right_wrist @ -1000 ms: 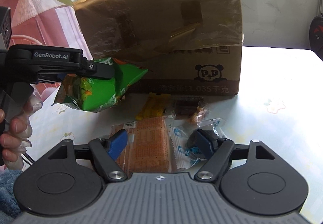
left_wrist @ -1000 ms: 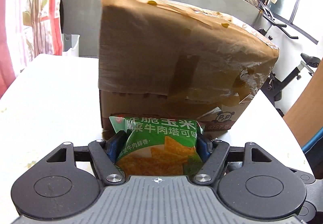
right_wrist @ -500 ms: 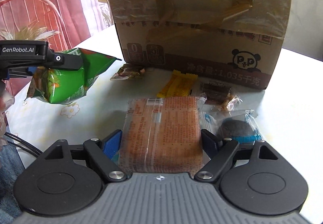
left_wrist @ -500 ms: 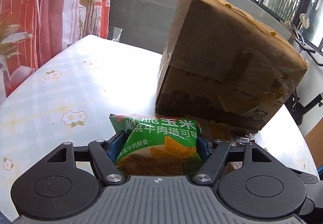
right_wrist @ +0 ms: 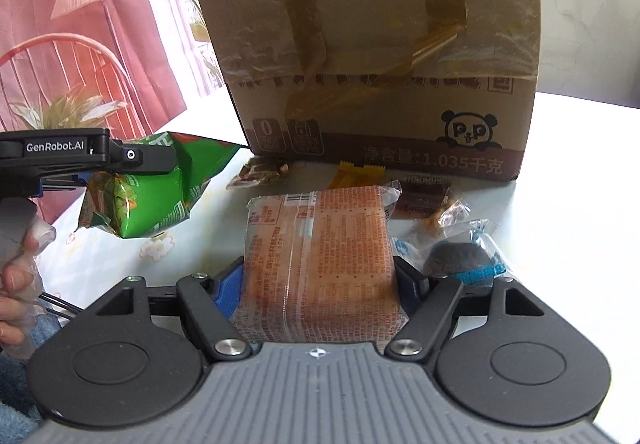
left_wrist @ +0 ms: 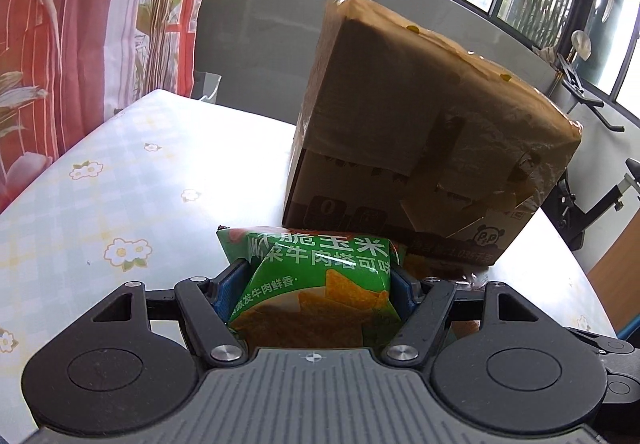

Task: Organize snacks
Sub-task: 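Lift both items over the box and open both grippers to drop them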

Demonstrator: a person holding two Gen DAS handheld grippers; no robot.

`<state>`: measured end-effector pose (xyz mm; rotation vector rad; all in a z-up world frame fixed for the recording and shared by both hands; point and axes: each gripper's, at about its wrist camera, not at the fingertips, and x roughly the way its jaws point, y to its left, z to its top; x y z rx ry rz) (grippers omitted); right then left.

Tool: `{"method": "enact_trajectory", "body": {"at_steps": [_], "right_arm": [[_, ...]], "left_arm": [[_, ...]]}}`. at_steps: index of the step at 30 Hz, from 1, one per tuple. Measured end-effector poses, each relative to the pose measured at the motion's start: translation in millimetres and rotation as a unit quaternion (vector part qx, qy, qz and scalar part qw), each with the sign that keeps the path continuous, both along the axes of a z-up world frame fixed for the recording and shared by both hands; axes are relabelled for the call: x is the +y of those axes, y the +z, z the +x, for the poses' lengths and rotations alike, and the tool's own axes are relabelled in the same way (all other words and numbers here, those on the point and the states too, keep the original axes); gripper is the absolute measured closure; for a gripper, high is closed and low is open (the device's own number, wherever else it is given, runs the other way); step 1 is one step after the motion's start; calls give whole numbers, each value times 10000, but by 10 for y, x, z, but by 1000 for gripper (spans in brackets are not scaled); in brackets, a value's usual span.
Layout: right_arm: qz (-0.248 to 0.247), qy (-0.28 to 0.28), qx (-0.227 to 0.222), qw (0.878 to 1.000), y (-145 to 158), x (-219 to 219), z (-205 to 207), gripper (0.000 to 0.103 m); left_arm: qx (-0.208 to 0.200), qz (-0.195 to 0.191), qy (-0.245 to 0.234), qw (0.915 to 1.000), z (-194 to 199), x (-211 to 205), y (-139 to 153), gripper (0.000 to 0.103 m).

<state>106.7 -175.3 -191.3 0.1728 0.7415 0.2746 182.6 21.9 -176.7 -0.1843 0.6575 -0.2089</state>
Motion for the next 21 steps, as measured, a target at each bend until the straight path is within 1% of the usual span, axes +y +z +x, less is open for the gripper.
{"method": "enact_trajectory", "body": {"at_steps": [3,7,10,13,16,18,21], "right_arm": [[246,-80,-221,9994,149,-75,-31,28],[225,-101,-723,9971,431,-143,-76,28],[197,-113,-1081,9939,677,-202,-79,28],[118,-83,-1471,9890,944,-256,-44,28],[174,-80,-1823,9830,1220,-326,21,28],[168,-35,-2036,9789,1389,-372,107,28],[-50,-44,-2225,9749,1595,-418,309,28]], "left_arm": [[-361,28,29,9993,-59,5,157,29],[-857,99,9,9963,-108,2,425,29],[-1281,194,-98,9915,-110,-46,692,29],[-1608,270,-192,9864,-63,-104,932,29],[-1960,373,-343,9793,20,-202,1197,29],[-2078,382,-440,9764,113,-262,1334,29],[-2130,369,-589,9746,338,-379,1504,29]]}}
